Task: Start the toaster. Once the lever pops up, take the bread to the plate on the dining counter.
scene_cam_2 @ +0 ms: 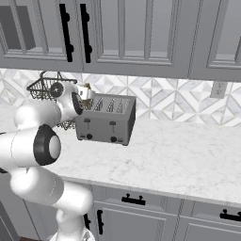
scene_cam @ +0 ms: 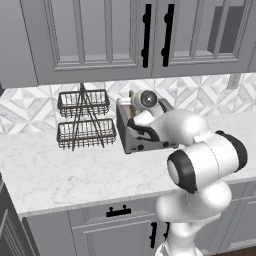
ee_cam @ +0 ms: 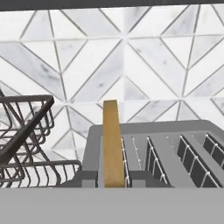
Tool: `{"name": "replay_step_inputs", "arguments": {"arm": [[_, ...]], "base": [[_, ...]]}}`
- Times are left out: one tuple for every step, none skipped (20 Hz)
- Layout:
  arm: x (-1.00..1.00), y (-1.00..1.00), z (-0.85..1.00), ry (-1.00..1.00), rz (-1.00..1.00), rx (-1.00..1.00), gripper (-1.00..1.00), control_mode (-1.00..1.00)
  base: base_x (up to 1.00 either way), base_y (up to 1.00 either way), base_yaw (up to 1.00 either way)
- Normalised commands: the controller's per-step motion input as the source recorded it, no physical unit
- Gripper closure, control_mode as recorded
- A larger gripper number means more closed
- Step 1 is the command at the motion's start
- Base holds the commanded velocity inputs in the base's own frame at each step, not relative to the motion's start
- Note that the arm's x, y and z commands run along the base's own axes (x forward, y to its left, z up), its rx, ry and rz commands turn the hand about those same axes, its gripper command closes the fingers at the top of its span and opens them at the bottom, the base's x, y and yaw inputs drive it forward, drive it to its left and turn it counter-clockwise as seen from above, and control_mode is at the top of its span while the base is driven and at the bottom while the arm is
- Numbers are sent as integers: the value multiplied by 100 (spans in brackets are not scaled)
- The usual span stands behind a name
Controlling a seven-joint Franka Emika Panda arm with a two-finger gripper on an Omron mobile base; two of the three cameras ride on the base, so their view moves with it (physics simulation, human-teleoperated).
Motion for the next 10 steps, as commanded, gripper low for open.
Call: {"name": "replay_step_inputs", "arguments": {"arm": [[-24,0,19,-3,0,0,100,-100],[-27,0,22,-6,0,0,100,-100],[-25,0,25,-5,0,0,100,-100],[-25,0,26,-4,0,0,100,-100],[-31,0,35,-3,0,0,100,-100],[-30,0,41,-3,0,0,100,-100],[-33,0,46,-4,0,0,100,-100],[-26,0,49,-1,0,0,100,-100],[-27,0,44,-1,0,0,100,-100],[-34,0,37,-2,0,0,100,-100]], "base": [[0,0,0],[0,0,0],[0,0,0],[0,0,0],[0,0,0],[0,0,0],[0,0,0],[0,0,0],[0,0,0],[0,0,0]]}}
